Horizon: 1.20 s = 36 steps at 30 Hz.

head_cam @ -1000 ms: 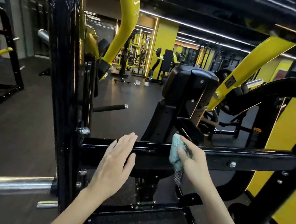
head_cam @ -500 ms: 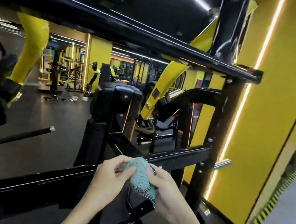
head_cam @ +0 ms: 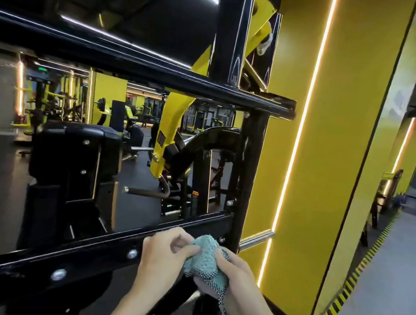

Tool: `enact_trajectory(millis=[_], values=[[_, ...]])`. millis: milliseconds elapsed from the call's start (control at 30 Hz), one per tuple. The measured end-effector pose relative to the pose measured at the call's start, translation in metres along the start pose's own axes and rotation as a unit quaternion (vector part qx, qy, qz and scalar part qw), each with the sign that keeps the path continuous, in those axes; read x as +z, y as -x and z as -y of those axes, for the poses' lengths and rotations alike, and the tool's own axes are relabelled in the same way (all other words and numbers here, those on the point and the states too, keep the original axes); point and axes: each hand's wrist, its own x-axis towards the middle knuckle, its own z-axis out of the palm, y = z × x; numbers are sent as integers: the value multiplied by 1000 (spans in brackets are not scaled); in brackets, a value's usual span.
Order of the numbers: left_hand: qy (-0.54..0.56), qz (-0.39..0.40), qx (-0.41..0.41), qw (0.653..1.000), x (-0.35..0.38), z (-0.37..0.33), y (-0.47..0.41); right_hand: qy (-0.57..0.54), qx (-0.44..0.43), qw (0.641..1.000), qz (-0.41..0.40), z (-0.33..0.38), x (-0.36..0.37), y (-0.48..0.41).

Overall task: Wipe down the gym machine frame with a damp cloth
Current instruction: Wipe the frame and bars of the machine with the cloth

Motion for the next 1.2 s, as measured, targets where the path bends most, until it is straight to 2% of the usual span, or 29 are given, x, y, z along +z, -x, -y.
enact_trajectory(millis=[133,233,400,500,633,700,767,833,867,967,1067,1200], values=[[-9,22,30,999,44,-2,-15,-90,17,995,29,9,-39,-6],[16,42,29,999,64,2,-30,-100,19,992,76,13,-61,-11],[105,106,-10,989,82,17,-65,-106,31,993,28,22,-87,-37],[127,132,-2,983,91,27,-90,-106,35,994,-1,21,-93,-62],[61,138,62,987,98,44,-134,-75,-1,995,-60,26,-88,-101],[-8,123,139,983,100,50,-162,10,-25,994,-110,37,-83,-122],[-86,99,231,964,104,58,-189,125,-73,976,-162,52,-77,-142],[-136,94,291,942,110,68,-211,241,-140,941,-190,67,-74,-163],[-163,100,317,929,113,75,-218,317,-172,911,-202,73,-75,-173],[-237,146,377,884,118,97,-234,534,-239,780,-220,90,-80,-205],[-267,232,346,869,114,116,-241,659,-279,666,-210,106,-83,-238],[-303,343,297,838,117,138,-241,776,-276,545,-157,112,-105,-281]])
